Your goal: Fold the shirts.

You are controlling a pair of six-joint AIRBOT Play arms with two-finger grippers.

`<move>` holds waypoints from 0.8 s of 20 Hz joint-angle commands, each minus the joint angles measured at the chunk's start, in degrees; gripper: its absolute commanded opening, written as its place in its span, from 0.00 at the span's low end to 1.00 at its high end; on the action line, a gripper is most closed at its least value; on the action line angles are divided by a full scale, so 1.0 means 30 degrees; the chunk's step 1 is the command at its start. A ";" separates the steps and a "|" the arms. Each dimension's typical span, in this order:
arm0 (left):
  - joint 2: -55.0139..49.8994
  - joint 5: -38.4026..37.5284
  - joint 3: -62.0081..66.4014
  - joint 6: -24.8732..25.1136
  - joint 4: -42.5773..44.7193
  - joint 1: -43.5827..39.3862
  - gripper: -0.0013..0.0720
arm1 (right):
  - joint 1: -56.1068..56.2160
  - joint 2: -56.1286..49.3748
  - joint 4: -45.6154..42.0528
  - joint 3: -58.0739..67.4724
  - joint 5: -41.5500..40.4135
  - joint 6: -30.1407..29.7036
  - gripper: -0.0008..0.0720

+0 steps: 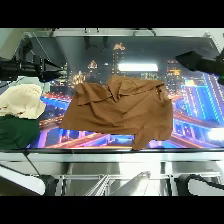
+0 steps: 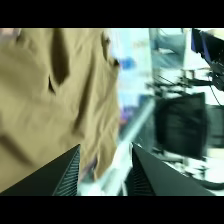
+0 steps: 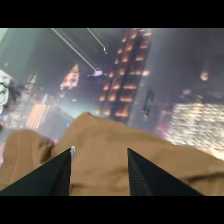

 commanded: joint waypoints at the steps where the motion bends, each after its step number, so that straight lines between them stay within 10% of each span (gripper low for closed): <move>1: -0.1639 -0.2317 0.1603 -0.1807 0.2754 0.1086 0.30 | -0.3293 -0.0372 -0.1931 0.0984 0.4634 0.2098 0.55; 8: 0.3577 0.0765 -0.7650 -0.0780 1.3697 0.1384 0.35 | -0.6827 0.0845 -1.1774 -0.6288 0.6382 0.5931 0.60; 9: 0.3759 0.0969 -0.8393 -0.0772 1.3770 0.1392 0.35 | -0.7089 0.0838 -1.2036 -0.7584 0.5617 0.5967 0.71; 16: 0.3861 0.2237 -1.1213 -0.0765 1.3595 0.1435 0.35 | -0.4641 -0.0379 -0.8094 -1.2677 0.2215 0.4000 0.70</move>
